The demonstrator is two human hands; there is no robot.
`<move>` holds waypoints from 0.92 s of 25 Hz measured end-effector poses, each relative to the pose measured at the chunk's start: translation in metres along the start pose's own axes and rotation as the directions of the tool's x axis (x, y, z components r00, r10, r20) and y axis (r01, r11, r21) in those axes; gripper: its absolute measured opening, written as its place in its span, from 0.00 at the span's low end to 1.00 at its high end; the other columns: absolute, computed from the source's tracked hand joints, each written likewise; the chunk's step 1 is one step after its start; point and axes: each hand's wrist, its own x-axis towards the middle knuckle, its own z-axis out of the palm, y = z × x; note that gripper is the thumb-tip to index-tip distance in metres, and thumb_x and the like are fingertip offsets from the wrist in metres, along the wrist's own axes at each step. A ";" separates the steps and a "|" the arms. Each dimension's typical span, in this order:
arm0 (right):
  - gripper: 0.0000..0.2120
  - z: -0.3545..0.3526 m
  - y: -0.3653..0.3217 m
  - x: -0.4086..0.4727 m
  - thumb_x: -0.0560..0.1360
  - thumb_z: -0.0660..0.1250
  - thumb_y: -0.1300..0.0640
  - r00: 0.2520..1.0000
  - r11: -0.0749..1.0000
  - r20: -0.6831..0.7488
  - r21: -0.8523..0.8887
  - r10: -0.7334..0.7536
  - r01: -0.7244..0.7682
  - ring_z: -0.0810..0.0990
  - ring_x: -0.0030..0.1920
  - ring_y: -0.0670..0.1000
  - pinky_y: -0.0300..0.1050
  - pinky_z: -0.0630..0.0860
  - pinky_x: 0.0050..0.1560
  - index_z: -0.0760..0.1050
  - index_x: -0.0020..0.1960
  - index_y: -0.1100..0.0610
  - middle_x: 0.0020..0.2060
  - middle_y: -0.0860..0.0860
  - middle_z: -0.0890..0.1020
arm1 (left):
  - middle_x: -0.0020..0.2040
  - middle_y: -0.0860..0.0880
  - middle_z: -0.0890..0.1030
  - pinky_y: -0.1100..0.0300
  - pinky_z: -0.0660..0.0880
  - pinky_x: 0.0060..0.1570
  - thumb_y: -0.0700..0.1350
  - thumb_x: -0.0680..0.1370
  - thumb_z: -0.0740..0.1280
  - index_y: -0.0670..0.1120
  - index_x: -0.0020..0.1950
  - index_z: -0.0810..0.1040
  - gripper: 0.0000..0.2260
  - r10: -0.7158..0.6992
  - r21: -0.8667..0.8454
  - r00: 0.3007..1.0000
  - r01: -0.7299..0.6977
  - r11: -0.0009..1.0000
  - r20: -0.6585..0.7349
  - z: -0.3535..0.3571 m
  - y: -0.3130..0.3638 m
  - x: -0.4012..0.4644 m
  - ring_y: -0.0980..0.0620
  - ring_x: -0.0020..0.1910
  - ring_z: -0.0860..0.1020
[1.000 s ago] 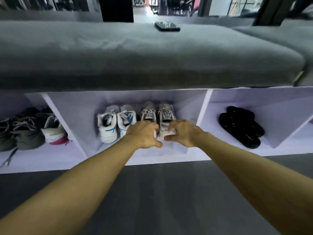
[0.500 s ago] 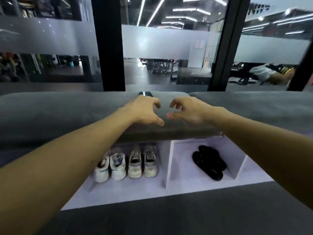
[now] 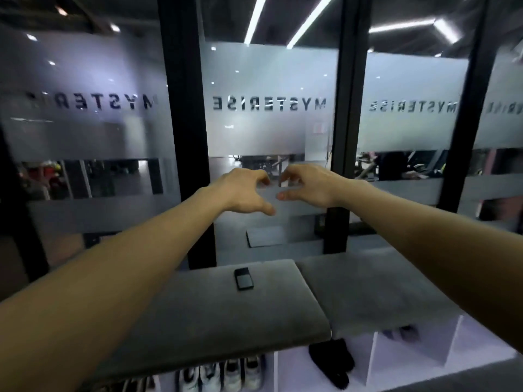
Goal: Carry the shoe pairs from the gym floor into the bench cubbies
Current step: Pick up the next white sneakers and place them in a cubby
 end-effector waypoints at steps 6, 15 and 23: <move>0.27 -0.194 -0.090 -0.028 0.71 0.65 0.35 0.995 1.000 -0.101 -0.013 -0.017 0.016 0.75 0.56 0.54 0.52 0.74 0.57 0.70 0.63 0.50 0.57 0.51 0.74 | 0.68 0.50 0.71 0.50 0.72 0.60 0.63 0.68 0.72 0.56 0.71 0.66 0.34 0.016 0.040 0.994 -0.011 0.999 -0.107 -0.210 0.062 -0.056 0.48 0.63 0.72; 0.28 -0.267 -0.182 -0.115 0.71 0.65 0.35 0.979 0.984 -0.107 -0.051 -0.173 0.169 0.74 0.58 0.52 0.51 0.71 0.60 0.71 0.64 0.51 0.60 0.51 0.75 | 0.70 0.50 0.70 0.47 0.71 0.62 0.65 0.67 0.71 0.56 0.72 0.65 0.37 -0.115 0.123 0.981 0.134 0.983 -0.154 -0.295 0.114 -0.201 0.48 0.65 0.71; 0.26 -0.229 -0.360 -0.161 0.71 0.68 0.39 0.884 0.872 0.002 0.170 -0.467 0.460 0.75 0.57 0.51 0.47 0.72 0.59 0.73 0.62 0.54 0.57 0.51 0.76 | 0.67 0.51 0.72 0.46 0.71 0.61 0.68 0.68 0.68 0.56 0.69 0.67 0.33 -0.419 0.278 0.892 0.452 0.848 -0.172 -0.350 0.071 -0.416 0.48 0.64 0.71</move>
